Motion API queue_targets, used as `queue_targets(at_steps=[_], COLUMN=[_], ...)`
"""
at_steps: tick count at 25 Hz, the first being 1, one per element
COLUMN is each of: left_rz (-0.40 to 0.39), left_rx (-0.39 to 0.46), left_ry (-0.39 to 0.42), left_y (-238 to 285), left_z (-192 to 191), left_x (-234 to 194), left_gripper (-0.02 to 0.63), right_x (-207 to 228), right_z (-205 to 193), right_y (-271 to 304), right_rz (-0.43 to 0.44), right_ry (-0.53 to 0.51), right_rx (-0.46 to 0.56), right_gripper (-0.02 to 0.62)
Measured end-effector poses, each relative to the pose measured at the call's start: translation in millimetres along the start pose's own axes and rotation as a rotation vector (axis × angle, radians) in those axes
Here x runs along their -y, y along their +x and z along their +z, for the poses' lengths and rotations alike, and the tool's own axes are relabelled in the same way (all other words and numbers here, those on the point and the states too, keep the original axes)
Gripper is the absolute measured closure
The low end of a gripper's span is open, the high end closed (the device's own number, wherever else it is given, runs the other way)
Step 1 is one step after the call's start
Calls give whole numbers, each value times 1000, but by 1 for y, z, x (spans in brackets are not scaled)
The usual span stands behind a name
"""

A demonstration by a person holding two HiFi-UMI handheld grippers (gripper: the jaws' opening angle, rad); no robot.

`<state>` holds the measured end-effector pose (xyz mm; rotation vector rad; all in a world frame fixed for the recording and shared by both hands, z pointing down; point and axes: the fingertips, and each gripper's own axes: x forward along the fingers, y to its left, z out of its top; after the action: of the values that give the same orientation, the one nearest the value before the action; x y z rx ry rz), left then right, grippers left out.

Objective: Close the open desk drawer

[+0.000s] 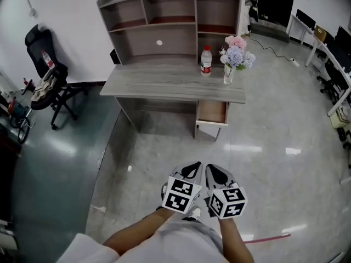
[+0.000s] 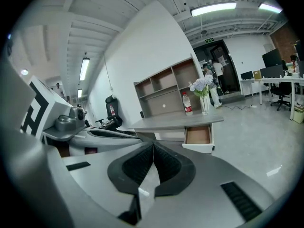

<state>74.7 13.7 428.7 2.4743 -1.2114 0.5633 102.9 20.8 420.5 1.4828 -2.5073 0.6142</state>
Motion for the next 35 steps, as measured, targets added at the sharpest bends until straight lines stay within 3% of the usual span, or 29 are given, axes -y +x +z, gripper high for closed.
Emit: queue_targets(at_steps=[10, 19, 35], left_rz=[28, -34, -202], left_rx=[-16, -14, -50], left_ry=[7, -6, 47], left_y=[41, 76, 137], left_z=[15, 29, 63], left_x=[-4, -24, -151], left_gripper=[601, 601, 601], right_x=[47, 73, 69], right_z=[13, 18, 49], right_y=[16, 45, 181], right_rz=[0, -68, -217], right_ry=[20, 36, 122], right_rx=[6, -12, -29], right_gripper=[594, 594, 594])
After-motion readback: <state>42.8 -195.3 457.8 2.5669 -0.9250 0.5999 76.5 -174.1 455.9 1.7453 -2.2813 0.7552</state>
